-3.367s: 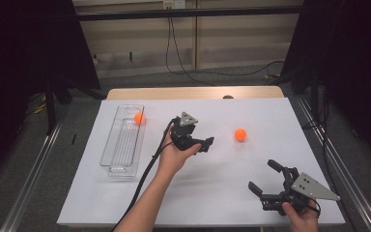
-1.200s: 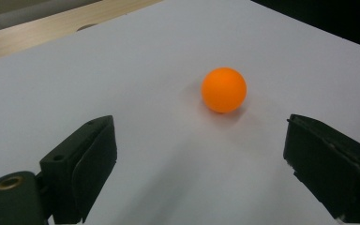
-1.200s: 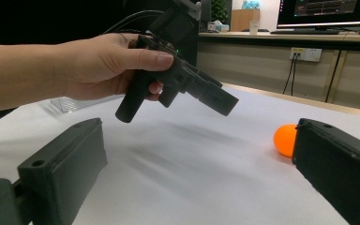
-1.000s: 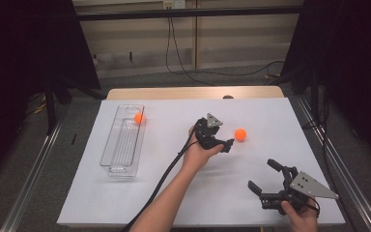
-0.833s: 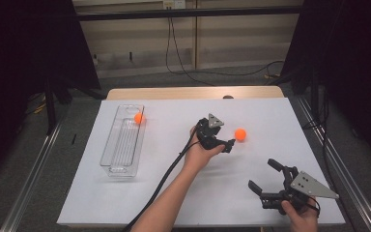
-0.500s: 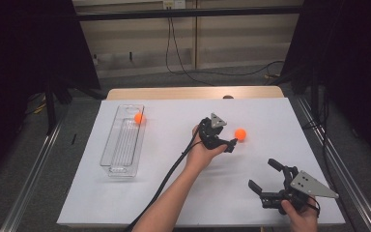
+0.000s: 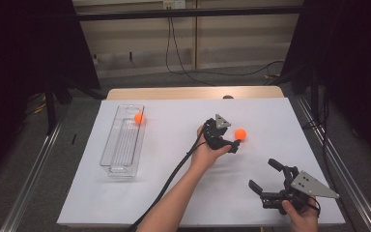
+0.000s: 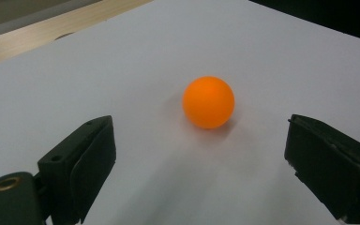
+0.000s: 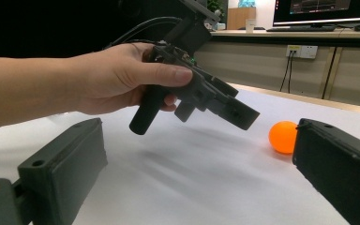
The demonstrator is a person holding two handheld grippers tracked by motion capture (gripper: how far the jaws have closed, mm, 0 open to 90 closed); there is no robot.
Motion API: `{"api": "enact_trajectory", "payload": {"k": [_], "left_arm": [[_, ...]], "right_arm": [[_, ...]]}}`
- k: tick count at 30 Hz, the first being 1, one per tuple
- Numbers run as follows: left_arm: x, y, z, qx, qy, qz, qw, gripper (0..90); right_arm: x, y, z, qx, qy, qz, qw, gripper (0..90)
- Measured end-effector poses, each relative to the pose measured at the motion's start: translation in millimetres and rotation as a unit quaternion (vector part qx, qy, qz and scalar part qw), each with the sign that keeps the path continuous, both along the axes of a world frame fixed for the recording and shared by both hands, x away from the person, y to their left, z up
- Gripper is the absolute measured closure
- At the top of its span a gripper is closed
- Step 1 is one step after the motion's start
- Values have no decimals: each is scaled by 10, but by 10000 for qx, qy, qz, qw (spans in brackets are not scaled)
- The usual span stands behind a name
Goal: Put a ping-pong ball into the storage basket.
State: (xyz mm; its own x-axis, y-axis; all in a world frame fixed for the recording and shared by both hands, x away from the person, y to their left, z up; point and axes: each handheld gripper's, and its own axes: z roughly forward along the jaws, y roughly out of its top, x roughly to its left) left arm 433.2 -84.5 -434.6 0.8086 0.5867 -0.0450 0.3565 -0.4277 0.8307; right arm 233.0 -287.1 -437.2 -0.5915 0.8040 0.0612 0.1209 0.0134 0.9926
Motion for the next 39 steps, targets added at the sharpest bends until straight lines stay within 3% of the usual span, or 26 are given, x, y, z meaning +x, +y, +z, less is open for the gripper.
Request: {"api": "enact_trajectory", "payload": {"k": [39], "left_arm": [[101, -207, -107, 119, 87, 4, 9999, 92]], "right_arm": [[-2, 11, -5, -39, -5, 25, 10000, 23]]}}
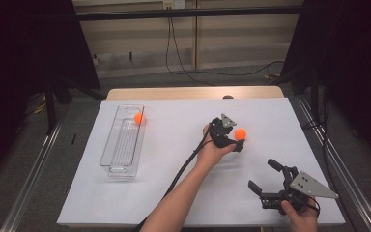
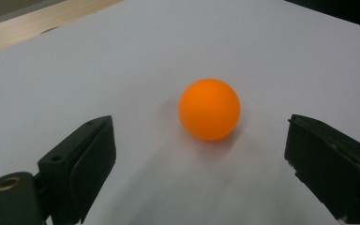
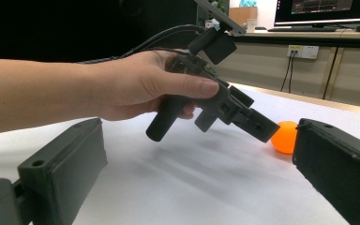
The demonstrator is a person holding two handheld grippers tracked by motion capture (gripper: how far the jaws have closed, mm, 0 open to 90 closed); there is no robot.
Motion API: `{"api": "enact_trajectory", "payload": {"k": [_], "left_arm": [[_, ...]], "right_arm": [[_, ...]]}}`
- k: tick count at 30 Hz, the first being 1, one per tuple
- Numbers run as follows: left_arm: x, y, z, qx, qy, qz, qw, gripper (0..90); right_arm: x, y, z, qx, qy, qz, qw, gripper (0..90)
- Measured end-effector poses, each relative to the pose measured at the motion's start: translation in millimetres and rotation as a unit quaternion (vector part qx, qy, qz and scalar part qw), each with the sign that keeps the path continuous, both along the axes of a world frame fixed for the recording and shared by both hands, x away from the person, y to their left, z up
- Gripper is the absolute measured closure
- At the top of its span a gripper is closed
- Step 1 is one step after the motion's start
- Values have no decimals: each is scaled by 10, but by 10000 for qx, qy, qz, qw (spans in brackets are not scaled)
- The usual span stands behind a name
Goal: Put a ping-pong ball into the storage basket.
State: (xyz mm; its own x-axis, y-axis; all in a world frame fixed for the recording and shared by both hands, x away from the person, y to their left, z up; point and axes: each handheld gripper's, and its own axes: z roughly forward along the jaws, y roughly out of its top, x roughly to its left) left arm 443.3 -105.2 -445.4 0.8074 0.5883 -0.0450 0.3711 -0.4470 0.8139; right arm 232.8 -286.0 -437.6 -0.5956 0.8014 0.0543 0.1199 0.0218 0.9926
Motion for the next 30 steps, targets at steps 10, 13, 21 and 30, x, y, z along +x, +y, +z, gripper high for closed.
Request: {"api": "enact_trajectory", "payload": {"k": [10, 13, 21, 30], "left_arm": [[25, -71, -28, 34, 16, -39, 10000, 93], [35, -91, -35, 88, 16, -59, 9999, 93], [61, -139, -27, 86, 26, -48, 9999, 96], [106, -185, -58, 113, 73, -38, 9999, 131]], "right_arm": [[3, -8, -1, 3, -3, -8, 10000, 23], [1, -6, -1, 4, -1, 6, 10000, 23], [0, -9, -1, 24, 3, 7, 10000, 23], [4, -11, -2, 43, 8, 17, 10000, 22]]}}
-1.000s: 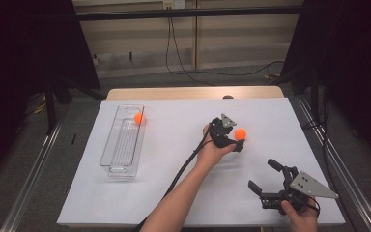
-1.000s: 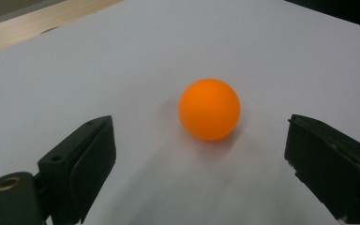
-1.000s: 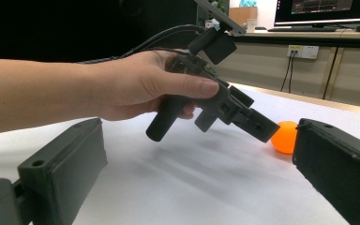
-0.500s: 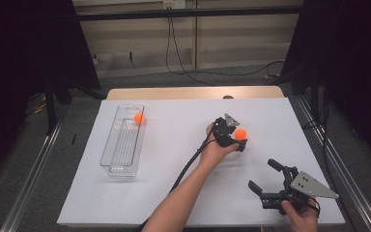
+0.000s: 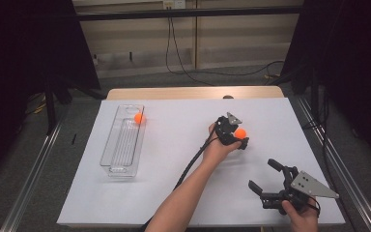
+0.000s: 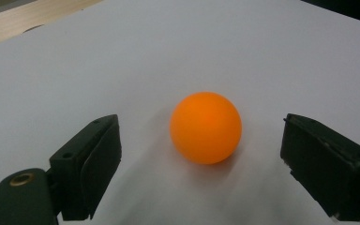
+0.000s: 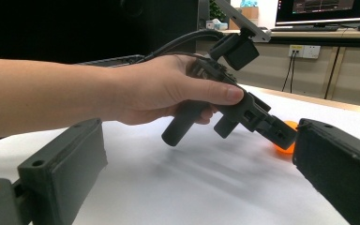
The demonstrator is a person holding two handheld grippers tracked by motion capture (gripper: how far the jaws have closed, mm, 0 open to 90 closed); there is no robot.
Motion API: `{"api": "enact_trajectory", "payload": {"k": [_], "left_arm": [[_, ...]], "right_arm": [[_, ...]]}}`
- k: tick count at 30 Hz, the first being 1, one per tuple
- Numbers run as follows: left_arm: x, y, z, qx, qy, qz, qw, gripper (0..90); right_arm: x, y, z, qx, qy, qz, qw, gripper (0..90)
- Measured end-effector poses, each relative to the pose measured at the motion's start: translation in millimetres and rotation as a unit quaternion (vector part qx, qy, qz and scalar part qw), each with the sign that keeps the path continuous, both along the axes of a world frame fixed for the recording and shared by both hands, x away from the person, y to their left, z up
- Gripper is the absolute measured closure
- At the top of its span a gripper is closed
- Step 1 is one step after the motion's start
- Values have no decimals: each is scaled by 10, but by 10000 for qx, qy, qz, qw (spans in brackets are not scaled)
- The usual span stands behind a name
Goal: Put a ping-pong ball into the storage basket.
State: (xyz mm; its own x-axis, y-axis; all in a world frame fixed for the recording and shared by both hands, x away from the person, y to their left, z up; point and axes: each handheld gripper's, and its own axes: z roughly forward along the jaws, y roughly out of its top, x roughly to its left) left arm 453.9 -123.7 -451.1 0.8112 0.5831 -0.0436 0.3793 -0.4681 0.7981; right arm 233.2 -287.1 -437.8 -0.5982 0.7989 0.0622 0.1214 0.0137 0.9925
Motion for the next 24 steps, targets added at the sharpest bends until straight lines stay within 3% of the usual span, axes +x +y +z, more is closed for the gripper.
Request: {"api": "enact_trajectory", "payload": {"k": [24], "left_arm": [[108, -86, -81, 142, 173, -16, 9997, 310]], "right_arm": [[-2, -19, -3, 35, 11, 0, 10000, 22]]}}
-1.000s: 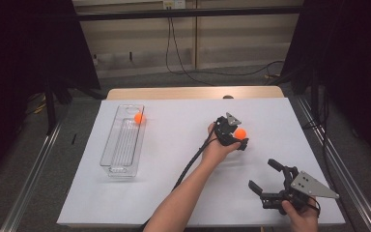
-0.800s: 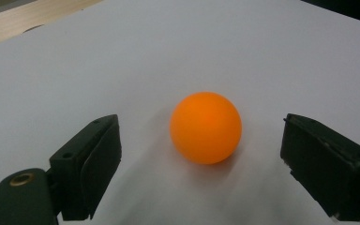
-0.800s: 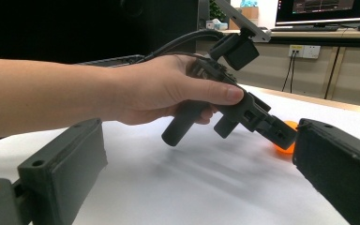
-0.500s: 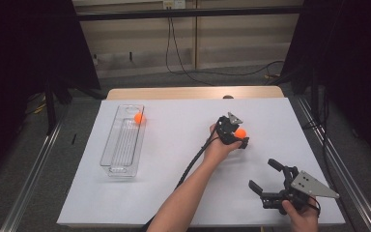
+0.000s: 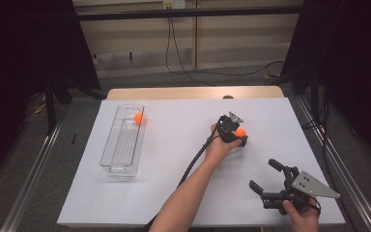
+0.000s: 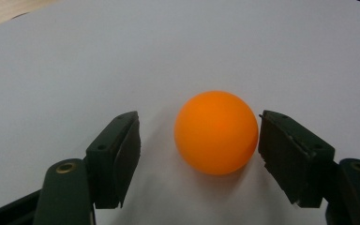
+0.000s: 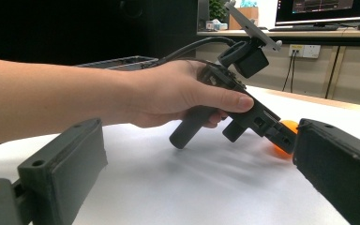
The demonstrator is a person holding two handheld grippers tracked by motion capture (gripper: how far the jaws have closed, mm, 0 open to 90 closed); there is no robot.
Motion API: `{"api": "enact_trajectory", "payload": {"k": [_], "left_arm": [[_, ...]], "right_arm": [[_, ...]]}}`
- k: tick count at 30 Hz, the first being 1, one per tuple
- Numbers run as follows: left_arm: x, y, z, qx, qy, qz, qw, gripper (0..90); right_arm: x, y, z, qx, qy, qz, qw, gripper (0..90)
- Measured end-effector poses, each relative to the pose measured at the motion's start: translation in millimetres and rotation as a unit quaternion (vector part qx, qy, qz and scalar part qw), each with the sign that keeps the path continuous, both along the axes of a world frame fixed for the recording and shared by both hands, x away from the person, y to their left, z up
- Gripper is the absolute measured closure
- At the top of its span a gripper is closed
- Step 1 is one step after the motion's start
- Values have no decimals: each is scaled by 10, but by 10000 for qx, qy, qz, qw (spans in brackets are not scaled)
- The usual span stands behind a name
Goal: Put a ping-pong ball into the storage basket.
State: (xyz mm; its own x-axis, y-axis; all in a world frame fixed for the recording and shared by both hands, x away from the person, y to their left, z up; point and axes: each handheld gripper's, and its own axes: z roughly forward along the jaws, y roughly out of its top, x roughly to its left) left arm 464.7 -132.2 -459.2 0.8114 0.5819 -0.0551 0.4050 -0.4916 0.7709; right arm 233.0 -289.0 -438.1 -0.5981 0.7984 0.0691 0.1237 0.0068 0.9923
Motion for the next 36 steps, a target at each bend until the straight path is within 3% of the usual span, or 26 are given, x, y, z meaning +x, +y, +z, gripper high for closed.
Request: {"api": "enact_trajectory", "payload": {"k": [8, 16, 28, 31, 36], "left_arm": [[14, -46, -35, 87, 47, -32, 9999, 360], [-8, -62, -20, 40, 54, -101, 9999, 504], [-83, -17, 91, -83, 69, -322, 9994, 510], [-103, 15, 107, -191, 102, -305, 9993, 510], [-123, 79, 135, -196, 103, -331, 9992, 510]], "right_arm": [[-4, -10, -1, 27, 2, -6, 10000, 22], [-6, -17, -3, 18, 5, -17, 10000, 22], [-9, -19, -5, 20, 6, -26, 10000, 22], [-7, -19, -6, 8, 10, -21, 10000, 22], [-7, -17, -5, 6, 3, -26, 10000, 23]]}}
